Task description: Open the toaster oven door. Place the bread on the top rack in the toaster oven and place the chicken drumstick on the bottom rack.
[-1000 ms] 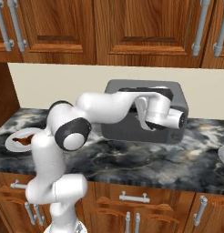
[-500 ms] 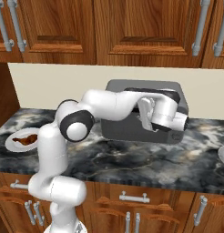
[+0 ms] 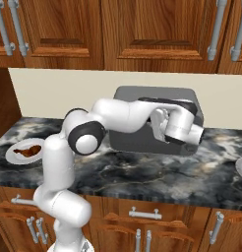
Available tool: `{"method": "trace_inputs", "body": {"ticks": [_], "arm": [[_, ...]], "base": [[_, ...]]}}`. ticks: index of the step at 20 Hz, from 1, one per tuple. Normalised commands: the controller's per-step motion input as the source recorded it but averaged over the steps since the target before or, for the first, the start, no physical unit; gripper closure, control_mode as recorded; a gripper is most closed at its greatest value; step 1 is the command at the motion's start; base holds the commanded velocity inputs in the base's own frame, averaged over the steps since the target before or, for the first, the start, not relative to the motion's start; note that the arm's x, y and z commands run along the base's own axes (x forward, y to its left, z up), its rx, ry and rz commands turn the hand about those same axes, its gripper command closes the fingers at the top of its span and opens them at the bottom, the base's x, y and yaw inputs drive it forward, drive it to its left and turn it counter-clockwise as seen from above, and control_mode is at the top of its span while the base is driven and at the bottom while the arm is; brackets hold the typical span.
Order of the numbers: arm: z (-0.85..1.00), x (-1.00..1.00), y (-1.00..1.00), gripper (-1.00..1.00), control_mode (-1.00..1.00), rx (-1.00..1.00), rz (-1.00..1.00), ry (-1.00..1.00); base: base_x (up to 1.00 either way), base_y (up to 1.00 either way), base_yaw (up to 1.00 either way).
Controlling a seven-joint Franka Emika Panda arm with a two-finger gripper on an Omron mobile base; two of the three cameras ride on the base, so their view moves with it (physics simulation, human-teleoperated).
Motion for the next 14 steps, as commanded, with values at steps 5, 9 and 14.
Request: {"method": "trace_inputs", "body": {"ticks": [5,9,14], "arm": [[0.13,0.30,0.07,1.00,-1.00,0.00,0.00,-0.05],[0.22,0.34,0.14,1.00,-1.00,0.00,-0.01,-0.05],[0.27,0.37,0.17,1.00,-1.00,0.02,-0.04,-0.06]], "base": [[0.00,0.00,0.00],[0.00,0.00,0.00],[0.00,0.00,0.00]]}}
